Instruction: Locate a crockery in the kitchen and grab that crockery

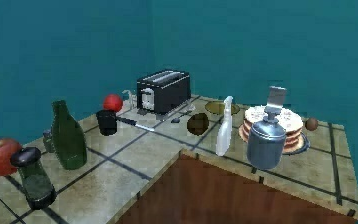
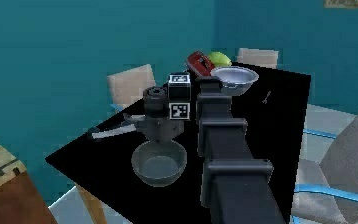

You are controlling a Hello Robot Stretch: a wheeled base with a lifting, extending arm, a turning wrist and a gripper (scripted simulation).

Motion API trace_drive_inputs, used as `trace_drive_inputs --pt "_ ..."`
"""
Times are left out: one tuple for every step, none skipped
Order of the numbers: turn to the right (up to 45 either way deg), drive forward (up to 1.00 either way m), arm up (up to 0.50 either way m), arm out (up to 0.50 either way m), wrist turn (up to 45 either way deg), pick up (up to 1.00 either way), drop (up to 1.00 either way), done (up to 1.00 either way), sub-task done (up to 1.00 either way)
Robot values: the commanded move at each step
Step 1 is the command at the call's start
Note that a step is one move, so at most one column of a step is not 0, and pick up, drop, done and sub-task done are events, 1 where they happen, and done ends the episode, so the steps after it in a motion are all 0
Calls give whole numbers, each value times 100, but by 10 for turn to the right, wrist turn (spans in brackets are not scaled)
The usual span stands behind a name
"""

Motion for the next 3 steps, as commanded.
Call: trace_drive_inputs --pt "0 0 0 0 240 0 0 0 0" --pt "0 0 -24 0 0 0 0 0 0" --pt "0 0 0 0 0 100 0 0 0"
